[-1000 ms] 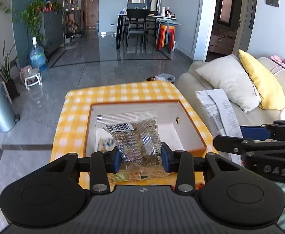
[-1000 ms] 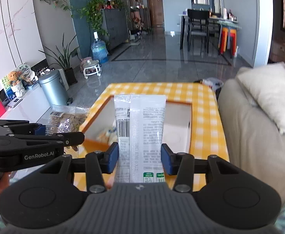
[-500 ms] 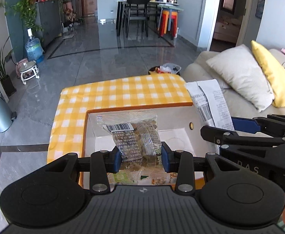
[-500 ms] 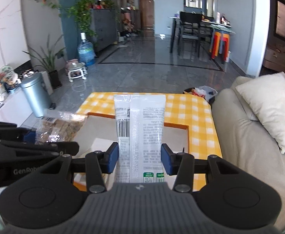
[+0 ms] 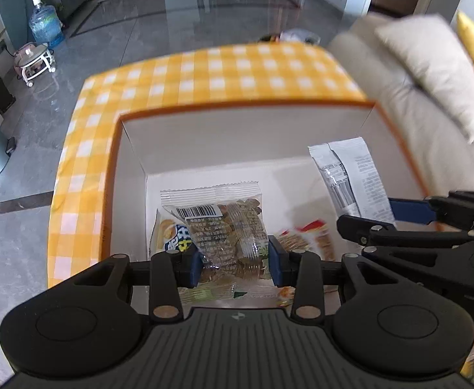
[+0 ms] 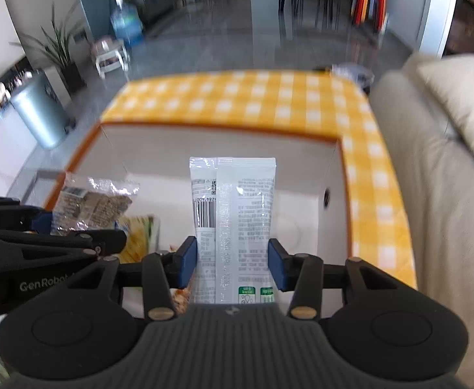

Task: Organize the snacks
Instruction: 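Lift both packets and lower them into the orange box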

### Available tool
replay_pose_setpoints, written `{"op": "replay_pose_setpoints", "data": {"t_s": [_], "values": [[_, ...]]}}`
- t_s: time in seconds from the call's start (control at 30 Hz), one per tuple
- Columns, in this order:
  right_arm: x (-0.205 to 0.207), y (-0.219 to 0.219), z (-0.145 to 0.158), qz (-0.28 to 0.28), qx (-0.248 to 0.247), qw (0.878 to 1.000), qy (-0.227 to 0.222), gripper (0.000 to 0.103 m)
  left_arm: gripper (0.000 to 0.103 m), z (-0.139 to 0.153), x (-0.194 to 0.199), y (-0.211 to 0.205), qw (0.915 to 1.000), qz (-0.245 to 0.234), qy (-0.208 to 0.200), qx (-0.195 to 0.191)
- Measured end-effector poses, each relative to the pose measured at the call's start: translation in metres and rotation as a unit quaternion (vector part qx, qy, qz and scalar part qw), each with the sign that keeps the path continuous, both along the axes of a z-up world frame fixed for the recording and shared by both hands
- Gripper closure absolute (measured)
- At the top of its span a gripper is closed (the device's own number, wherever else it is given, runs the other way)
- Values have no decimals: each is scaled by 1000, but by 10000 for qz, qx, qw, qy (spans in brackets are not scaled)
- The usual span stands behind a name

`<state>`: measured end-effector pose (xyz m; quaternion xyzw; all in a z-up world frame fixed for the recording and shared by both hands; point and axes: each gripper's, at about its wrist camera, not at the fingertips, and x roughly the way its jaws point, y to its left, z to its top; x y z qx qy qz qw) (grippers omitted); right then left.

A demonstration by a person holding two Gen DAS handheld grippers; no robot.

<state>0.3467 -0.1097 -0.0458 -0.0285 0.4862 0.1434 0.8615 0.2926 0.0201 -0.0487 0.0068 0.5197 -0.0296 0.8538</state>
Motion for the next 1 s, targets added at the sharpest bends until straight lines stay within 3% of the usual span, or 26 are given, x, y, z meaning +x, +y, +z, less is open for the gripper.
{"op": "replay_pose_setpoints", "data": {"t_s": [0.23,0.47,0.77,1.0], "values": [[20,7,-33,128,-80,9984,551,59,59,-26,12,-9,9983,-203,359,415],[22,14,-54,249,-256,9962,788,58,59,-38,12,-16,9956,-313,591,659],[21,13,-49,326,-283,9961,766,55,58,-36,12,-16,9949,-259,600,767],[16,12,-37,289,-200,9973,649,53,50,-28,4,-17,9946,-306,511,846]]}}
